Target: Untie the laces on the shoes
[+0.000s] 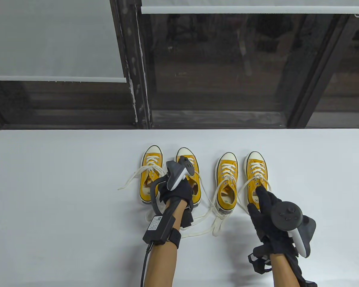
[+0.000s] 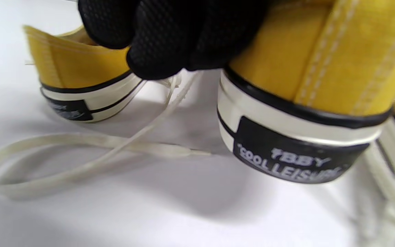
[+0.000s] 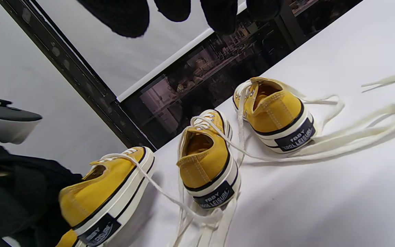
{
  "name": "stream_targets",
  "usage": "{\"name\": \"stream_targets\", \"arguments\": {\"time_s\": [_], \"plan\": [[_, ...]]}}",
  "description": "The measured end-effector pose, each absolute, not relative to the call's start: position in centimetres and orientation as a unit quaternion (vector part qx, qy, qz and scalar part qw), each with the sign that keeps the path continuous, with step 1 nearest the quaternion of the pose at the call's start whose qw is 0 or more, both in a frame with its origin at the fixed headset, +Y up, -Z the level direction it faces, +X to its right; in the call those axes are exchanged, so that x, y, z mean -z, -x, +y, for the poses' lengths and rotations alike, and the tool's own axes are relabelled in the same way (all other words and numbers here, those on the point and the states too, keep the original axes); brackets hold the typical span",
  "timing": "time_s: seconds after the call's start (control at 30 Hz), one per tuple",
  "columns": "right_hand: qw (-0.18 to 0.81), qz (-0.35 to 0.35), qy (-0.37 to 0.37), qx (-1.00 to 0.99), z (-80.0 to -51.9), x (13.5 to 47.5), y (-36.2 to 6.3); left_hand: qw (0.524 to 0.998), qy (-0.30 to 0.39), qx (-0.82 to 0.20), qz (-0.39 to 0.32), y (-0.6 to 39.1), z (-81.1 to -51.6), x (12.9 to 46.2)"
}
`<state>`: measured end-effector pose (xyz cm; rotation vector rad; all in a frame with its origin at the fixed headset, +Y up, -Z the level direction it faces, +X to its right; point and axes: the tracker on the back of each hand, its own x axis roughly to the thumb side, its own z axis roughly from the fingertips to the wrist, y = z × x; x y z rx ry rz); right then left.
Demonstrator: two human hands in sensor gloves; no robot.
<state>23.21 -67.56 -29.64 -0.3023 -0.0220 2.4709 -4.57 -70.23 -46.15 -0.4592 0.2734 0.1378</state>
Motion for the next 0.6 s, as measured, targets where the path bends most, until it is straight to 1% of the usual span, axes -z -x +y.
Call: {"name": "stream_targets", "arguments": {"time_s": [0.13,0.2,0.27,0.3,0.33,0.37,0.4,0.43,0.47,0.53,0.6], "plan": [[0.314,-0.004,0.117,-0.942,-67.8,29.8,-23.2,0.957,0.242,-0.065,0.147,4.3,-71.8,48.1],[0.313,-0.002,0.117,-0.943,-67.9,29.8,-23.2,0.952,0.252,-0.069,0.157,4.5,-72.5,48.2],[0.313,-0.002,0.117,-0.942,-67.9,29.8,-23.2,0.953,0.247,-0.083,0.157,4.9,-72.6,48.0],[0.31,-0.004,0.119,-0.943,-67.9,29.8,-23.2,0.949,0.268,-0.085,0.143,5.2,-72.5,47.9],[0.308,-0.006,0.12,-0.944,-67.9,29.7,-23.2,0.943,0.295,-0.086,0.13,5.6,-72.0,47.9],[0.306,-0.006,0.121,-0.944,-67.9,29.7,-23.2,0.937,0.308,-0.114,0.117,6.4,-71.0,47.7],[0.306,-0.007,0.122,-0.944,-67.8,29.7,-23.2,0.94,0.279,-0.152,0.124,7.1,-70.0,47.5],[0.308,-0.008,0.123,-0.943,-67.8,29.7,-23.3,0.941,0.245,-0.193,0.13,8.2,-68.4,47.4],[0.307,-0.007,0.124,-0.943,-67.8,29.7,-23.3,0.94,0.228,-0.21,0.141,9.2,-67.2,47.3],[0.306,-0.008,0.126,-0.944,-67.8,29.7,-23.3,0.934,0.205,-0.232,0.178,11.7,-65.2,47.0],[0.306,-0.006,0.126,-0.944,-67.8,29.7,-23.3,0.928,0.203,-0.232,0.211,13.3,-65.0,47.0]]}}
